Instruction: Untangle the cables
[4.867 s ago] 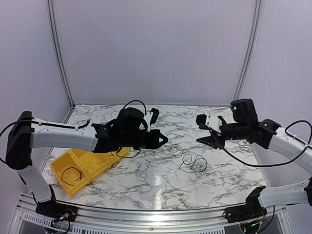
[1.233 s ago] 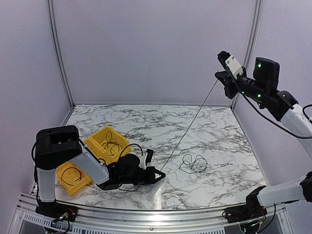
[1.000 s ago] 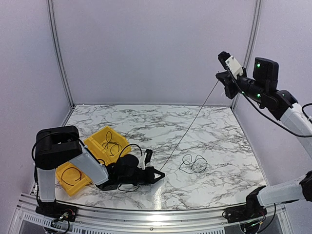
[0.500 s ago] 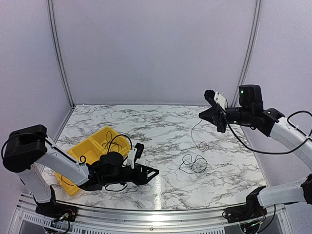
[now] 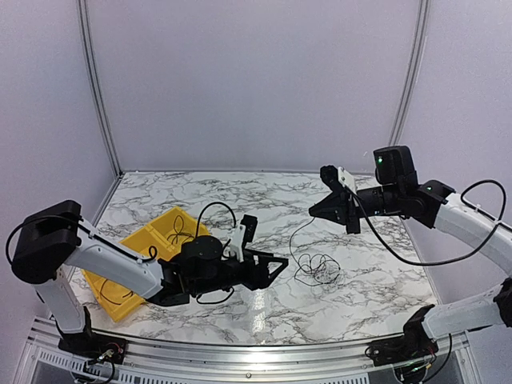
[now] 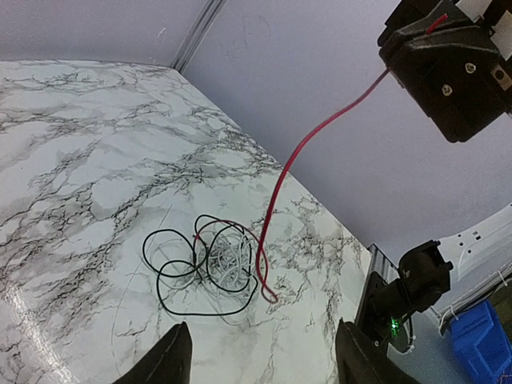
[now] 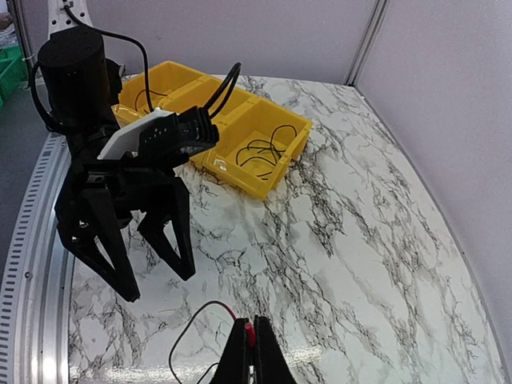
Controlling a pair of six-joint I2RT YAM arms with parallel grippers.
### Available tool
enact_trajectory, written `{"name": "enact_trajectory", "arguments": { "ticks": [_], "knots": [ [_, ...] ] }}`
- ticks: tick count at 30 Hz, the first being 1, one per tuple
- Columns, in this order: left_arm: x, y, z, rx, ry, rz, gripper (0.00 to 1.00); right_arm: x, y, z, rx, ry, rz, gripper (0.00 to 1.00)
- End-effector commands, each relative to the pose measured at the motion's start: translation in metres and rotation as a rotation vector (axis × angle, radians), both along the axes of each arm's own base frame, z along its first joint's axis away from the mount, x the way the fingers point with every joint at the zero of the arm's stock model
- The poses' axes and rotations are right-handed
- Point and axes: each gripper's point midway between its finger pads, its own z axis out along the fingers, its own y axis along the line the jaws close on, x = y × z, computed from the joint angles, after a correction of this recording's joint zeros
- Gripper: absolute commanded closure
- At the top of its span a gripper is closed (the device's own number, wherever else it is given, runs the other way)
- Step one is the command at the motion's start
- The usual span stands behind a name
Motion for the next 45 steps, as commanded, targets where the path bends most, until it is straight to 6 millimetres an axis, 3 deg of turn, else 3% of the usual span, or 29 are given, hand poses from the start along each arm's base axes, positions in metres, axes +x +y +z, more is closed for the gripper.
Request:
{"name": "enact_trajectory", "arguments": {
  "ticks": [1, 5, 10, 14, 16, 20, 27, 30, 33, 39, 45],
  "knots": [
    [0.015, -0.014, -0.002, 0.009, -0.014, 0.047, 0.38, -0.007, 0.008, 0.025, 0.040, -0.023, 0.054, 1.00],
    [0.028, -0.024, -0.008, -0.001, 0.018, 0.047, 0.50, -0.008, 0.008, 0.027, 0.045, -0.026, 0.056, 1.00],
    [0.029, -0.030, -0.010, 0.008, 0.002, 0.029, 0.85, -0.007, 0.009, 0.024, 0.045, -0.020, 0.056, 1.00],
    [0.035, -0.023, -0.004, 0.015, -0.035, 0.064, 1.00, -0.006, 0.010, 0.020, 0.043, -0.019, 0.054, 1.00],
    [0.039, -0.020, 0.003, 0.009, -0.053, 0.076, 1.00, -0.005, 0.009, 0.018, 0.040, -0.020, 0.052, 1.00],
    [0.041, -0.014, 0.019, -0.012, -0.077, 0.081, 1.00, -0.004, 0.007, 0.013, 0.029, -0.028, 0.038, 0.87],
    [0.039, -0.002, 0.031, -0.010, -0.115, 0.077, 1.00, -0.003, 0.003, 0.012, 0.037, -0.040, 0.017, 1.00],
    [0.039, -0.002, 0.024, 0.013, -0.121, 0.072, 0.69, -0.002, 0.003, 0.013, 0.037, -0.035, 0.017, 1.00],
    [0.041, -0.009, 0.018, 0.036, -0.126, 0.064, 0.56, -0.001, 0.005, 0.014, 0.039, -0.033, 0.023, 1.00],
    [0.048, -0.027, 0.008, 0.069, -0.120, 0.030, 0.52, 0.001, 0.008, 0.021, 0.041, -0.022, 0.034, 1.00],
    [0.056, -0.042, 0.001, 0.064, -0.103, -0.007, 0.55, 0.000, 0.008, 0.024, 0.044, -0.022, 0.038, 1.00]
  ]
}}
